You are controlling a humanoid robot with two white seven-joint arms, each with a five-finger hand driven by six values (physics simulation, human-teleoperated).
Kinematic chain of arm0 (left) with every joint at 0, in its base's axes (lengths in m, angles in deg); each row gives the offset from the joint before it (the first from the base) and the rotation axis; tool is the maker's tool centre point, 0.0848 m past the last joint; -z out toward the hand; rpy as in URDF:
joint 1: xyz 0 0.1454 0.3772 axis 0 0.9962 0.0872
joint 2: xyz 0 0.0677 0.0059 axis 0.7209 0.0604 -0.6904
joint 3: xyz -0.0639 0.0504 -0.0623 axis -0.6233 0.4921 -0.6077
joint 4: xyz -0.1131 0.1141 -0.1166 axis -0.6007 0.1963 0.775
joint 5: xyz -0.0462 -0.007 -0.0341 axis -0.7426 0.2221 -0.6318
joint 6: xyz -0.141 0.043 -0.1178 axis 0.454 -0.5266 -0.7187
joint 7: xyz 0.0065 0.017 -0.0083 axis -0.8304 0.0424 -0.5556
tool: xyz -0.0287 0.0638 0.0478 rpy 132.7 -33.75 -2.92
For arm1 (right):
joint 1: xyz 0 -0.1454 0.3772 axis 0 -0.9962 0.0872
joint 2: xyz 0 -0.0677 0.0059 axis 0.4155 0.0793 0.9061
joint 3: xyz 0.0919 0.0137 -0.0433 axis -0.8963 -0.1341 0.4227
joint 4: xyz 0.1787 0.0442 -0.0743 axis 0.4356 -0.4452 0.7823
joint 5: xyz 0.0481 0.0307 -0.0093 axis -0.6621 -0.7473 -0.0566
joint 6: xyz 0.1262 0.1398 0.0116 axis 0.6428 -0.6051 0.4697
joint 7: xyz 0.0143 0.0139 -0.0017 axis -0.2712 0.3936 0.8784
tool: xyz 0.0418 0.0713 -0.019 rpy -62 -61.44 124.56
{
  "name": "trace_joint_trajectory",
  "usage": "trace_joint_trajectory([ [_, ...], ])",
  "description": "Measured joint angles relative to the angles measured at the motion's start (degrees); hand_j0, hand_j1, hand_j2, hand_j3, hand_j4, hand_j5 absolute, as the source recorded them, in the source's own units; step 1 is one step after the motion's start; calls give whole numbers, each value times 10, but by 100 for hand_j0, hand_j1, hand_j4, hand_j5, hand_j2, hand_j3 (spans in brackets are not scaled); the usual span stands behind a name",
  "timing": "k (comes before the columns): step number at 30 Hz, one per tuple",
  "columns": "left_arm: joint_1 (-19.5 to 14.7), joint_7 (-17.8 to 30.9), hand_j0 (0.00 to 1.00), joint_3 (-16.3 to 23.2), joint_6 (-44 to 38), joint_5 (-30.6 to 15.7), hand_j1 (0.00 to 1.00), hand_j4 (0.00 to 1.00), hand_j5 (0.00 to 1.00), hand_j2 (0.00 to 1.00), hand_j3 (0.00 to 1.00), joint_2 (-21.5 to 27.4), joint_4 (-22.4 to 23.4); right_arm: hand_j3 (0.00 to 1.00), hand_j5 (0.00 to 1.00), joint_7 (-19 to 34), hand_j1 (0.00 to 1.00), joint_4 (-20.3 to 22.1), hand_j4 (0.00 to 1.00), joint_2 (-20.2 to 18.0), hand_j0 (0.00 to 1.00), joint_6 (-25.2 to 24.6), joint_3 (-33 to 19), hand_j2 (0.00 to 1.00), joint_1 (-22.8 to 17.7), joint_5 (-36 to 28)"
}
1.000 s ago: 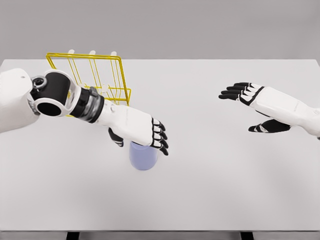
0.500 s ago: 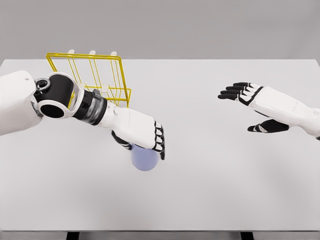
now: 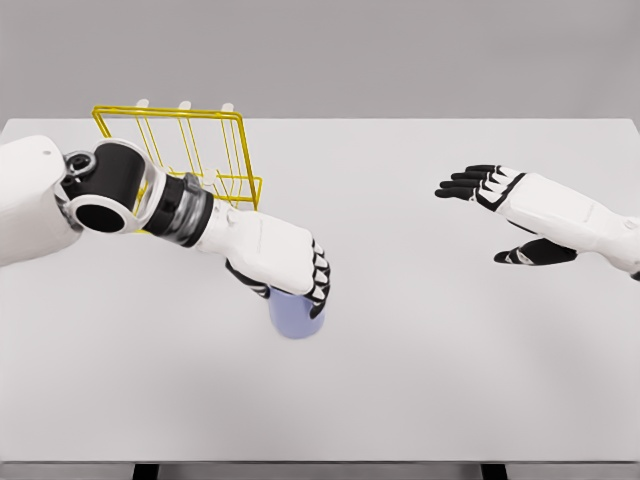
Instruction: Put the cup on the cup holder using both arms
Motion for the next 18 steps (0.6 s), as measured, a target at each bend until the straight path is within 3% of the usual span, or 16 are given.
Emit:
trace_joint_trajectory([
  [18,-19,0,60,-33,0,-39,60,60,60,60,60,36,-32,100,100,0,100,6,100,1,100,0,-17,100,-6,-2],
])
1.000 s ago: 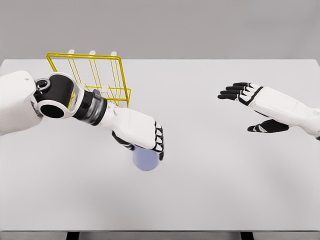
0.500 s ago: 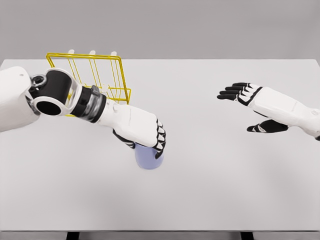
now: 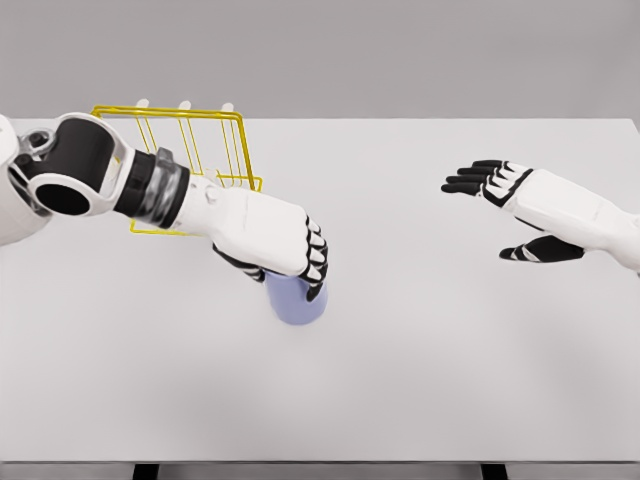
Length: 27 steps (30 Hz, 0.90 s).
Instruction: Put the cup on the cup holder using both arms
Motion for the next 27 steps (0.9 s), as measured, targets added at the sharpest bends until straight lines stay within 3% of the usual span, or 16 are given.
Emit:
trace_joint_trajectory([
  [16,-5,0,60,-50,0,-29,60,60,60,60,60,22,0,100,100,0,100,0,100,-2,100,0,-16,100,11,-6],
  [21,-4,0,60,-74,0,-33,60,60,60,60,60,33,0,100,100,0,100,0,100,-63,100,0,-69,100,24,-80],
  [27,-6,0,60,-91,0,-44,60,60,60,60,60,44,0,100,100,0,100,0,100,-120,100,0,-82,100,41,-124],
])
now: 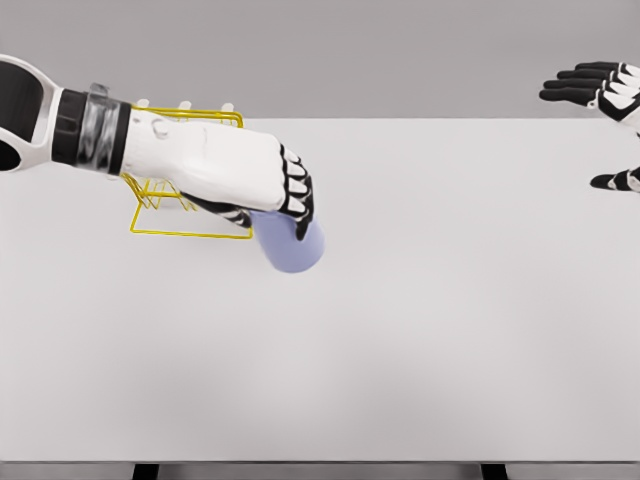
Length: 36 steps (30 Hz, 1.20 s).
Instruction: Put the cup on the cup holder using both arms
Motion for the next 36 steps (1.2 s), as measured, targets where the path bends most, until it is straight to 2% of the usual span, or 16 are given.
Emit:
trace_joint_trajectory([
  [8,3,0,60,-33,0,-11,60,60,60,60,60,15,0,100,100,0,100,0,100,-9,100,0,9,100,2,-6],
  [9,2,0,60,-36,0,-11,60,60,60,60,60,16,0,100,100,0,100,0,100,-9,100,2,28,100,29,-2],
  [11,3,0,60,-43,0,-12,60,60,60,60,60,18,1,100,100,0,100,0,100,-9,100,-1,77,100,58,-6],
  [14,2,0,60,-49,0,-12,60,60,60,60,60,21,1,100,100,0,100,0,100,-8,100,0,133,100,55,0],
  [19,4,0,60,-59,0,-13,60,60,60,60,60,34,3,100,100,0,100,0,100,9,100,0,187,100,53,23],
  [30,4,0,60,-65,0,-12,60,60,60,60,60,59,8,100,100,0,100,0,100,32,100,0,220,100,47,38],
  [33,3,0,60,-65,0,-11,60,60,60,60,60,65,10,100,100,0,100,0,100,42,100,0,224,100,23,41],
  [36,4,0,60,-65,0,-11,60,60,60,60,60,67,22,100,100,0,100,0,100,55,100,0,226,100,18,47],
])
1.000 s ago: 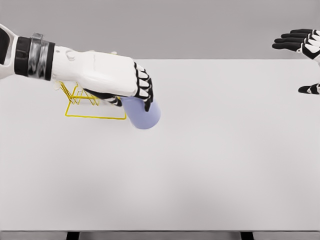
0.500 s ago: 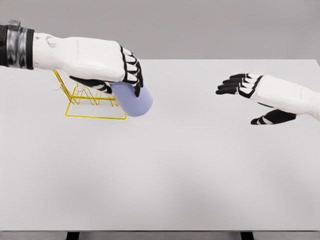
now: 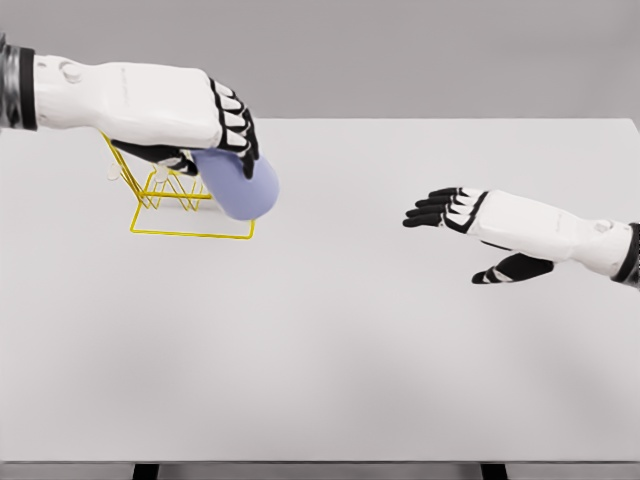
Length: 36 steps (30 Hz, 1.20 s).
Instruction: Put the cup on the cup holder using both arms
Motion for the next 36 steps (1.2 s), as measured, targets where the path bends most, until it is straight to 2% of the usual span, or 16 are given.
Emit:
trace_joint_trajectory([
  [7,-1,0,60,0,0,3,60,60,60,60,60,1,26,100,100,0,100,0,100,25,100,0,5,100,1,5],
  [29,10,0,60,2,0,7,60,60,60,60,60,2,81,100,100,0,100,0,100,27,100,0,0,100,1,18],
  [36,30,0,62,4,0,10,62,62,62,62,62,-3,98,100,100,0,100,0,100,26,100,0,0,100,1,23],
])
